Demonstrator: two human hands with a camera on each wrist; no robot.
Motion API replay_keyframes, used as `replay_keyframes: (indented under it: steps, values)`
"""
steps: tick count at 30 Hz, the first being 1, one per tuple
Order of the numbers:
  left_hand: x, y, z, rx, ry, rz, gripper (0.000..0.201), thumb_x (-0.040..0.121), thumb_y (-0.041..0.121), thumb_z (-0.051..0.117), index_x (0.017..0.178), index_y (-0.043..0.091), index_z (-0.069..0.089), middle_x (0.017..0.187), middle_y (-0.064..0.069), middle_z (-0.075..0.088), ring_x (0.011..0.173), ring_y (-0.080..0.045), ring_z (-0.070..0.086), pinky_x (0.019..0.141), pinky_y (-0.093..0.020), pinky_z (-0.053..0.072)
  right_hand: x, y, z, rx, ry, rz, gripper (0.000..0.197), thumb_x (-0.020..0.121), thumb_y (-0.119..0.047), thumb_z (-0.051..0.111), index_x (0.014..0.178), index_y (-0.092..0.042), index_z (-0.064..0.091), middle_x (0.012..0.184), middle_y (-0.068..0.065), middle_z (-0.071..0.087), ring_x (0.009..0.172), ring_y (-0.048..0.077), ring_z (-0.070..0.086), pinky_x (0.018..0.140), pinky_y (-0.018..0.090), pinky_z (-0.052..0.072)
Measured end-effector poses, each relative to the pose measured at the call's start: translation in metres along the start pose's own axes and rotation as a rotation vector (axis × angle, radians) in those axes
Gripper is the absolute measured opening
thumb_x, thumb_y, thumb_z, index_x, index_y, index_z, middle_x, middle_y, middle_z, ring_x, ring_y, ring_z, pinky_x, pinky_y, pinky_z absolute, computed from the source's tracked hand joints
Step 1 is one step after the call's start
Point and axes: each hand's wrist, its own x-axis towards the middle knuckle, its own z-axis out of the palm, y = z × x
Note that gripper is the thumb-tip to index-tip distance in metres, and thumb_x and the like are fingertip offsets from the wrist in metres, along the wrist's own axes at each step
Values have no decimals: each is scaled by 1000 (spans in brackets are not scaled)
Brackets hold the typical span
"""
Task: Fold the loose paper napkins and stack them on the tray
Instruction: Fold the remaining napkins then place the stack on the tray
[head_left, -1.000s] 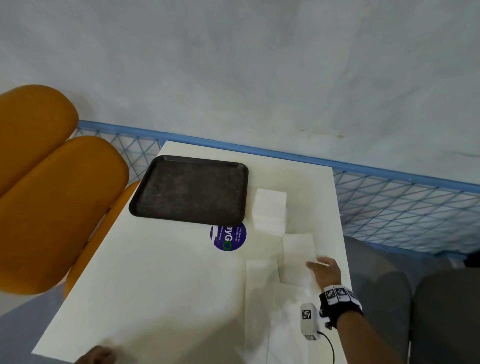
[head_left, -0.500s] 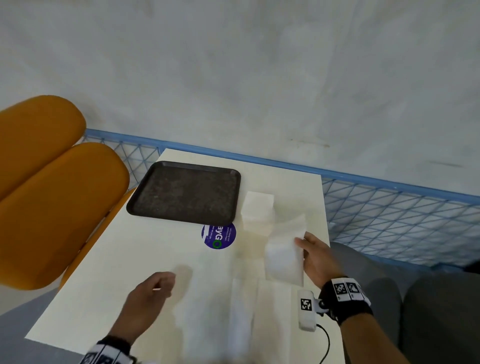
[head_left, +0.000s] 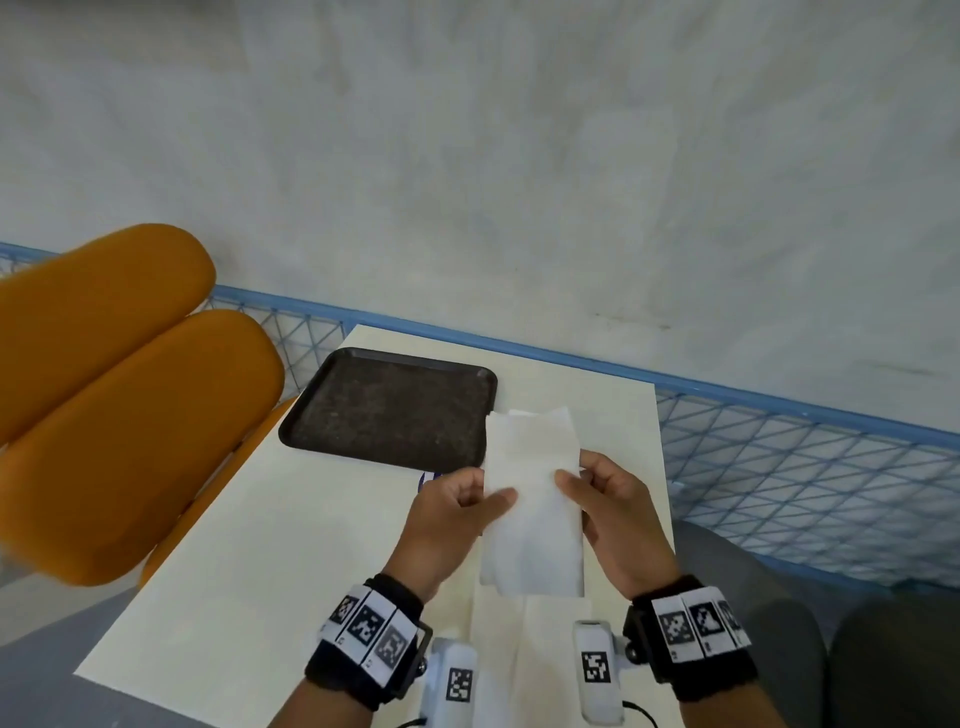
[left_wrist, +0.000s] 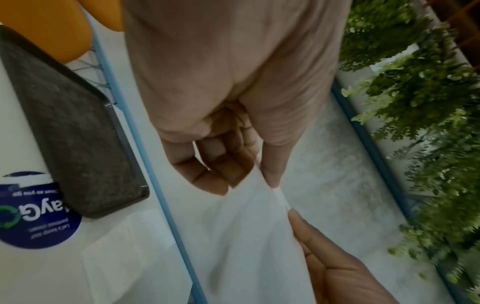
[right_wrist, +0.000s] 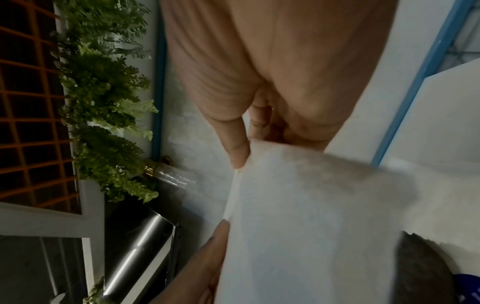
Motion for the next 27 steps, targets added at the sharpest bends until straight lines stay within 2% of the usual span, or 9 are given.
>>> replay_keyframes:
  steps: [3, 7, 10, 13, 15, 17, 19, 24, 27]
  values:
    - [-2, 5, -2, 28, 25, 16, 11, 89, 25, 74, 85, 15, 75, 85, -8, 76, 73, -16, 62, 70, -35, 50, 1, -4, 5, -16, 28, -13, 19, 88, -12, 74, 106, -19, 76, 85, 15, 52, 83, 29, 52, 81, 46, 46]
    - [-5, 16, -8, 36, -15, 67, 10, 94, 19, 68, 90, 15, 77, 81, -2, 77, 73, -8, 67, 68, -25, 53, 1, -7, 10, 3, 41, -30, 23, 86, -9, 76, 107, -17, 75, 83, 14, 50, 81, 29, 50, 76, 41, 45]
    - [-2, 22, -14, 69, -41, 95, 14, 97, 18, 65, 92, 13, 77, 83, -9, 77, 74, -11, 66, 68, -26, 54, 1, -15, 14, 17, -17, -25, 22, 90, -9, 71, 111, -14, 73, 95, 26, 61, 89, 30, 62, 82, 42, 51]
    - [1, 27, -22, 109, -86, 122, 15, 98, 20, 63, 93, 16, 77, 84, -10, 77, 73, -14, 65, 69, -29, 53, 2, -22, 20, 40, -40, 39, 20, 99, -21, 59, 109, -10, 72, 107, 15, 72, 92, 22, 68, 80, 37, 54]
    - [4, 29, -27, 150, -112, 140, 17, 99, 23, 62, 89, 20, 76, 82, -11, 76, 71, -14, 62, 67, -29, 51, 5, -26, 24, -30, -16, 47, 23, 101, -28, 57, 92, -13, 72, 92, 11, 71, 82, 20, 65, 73, 35, 53]
    - [6, 31, -31, 173, -143, 152, 18, 99, 27, 62, 88, 22, 76, 82, -14, 74, 70, -16, 59, 66, -29, 50, 10, -29, 29, -131, 36, -6, 33, 101, -27, 58, 69, -18, 60, 72, 5, 55, 70, 19, 50, 62, 29, 47]
    - [7, 34, -34, 159, -145, 146, 18, 99, 26, 61, 91, 22, 76, 82, -11, 75, 69, -17, 59, 65, -28, 51, 15, -30, 33, -222, 82, -80, 38, 100, -26, 60, 64, -15, 49, 66, 3, 45, 64, 16, 40, 55, 26, 40]
    - [7, 41, -39, 122, -117, 144, 21, 101, 24, 59, 88, 21, 76, 77, -7, 75, 65, -14, 60, 63, -29, 50, 21, -34, 43, -348, 127, -250, 37, 100, -26, 59, 74, 0, 53, 62, 3, 41, 58, 13, 35, 52, 25, 32]
    - [8, 47, -42, 114, -105, 162, 23, 101, 24, 59, 85, 19, 75, 72, -2, 73, 61, -11, 59, 63, -30, 49, 15, -38, 43, -246, -28, -164, 16, 100, -24, 58, 107, -16, 69, 77, 11, 63, 64, 12, 55, 58, 25, 49]
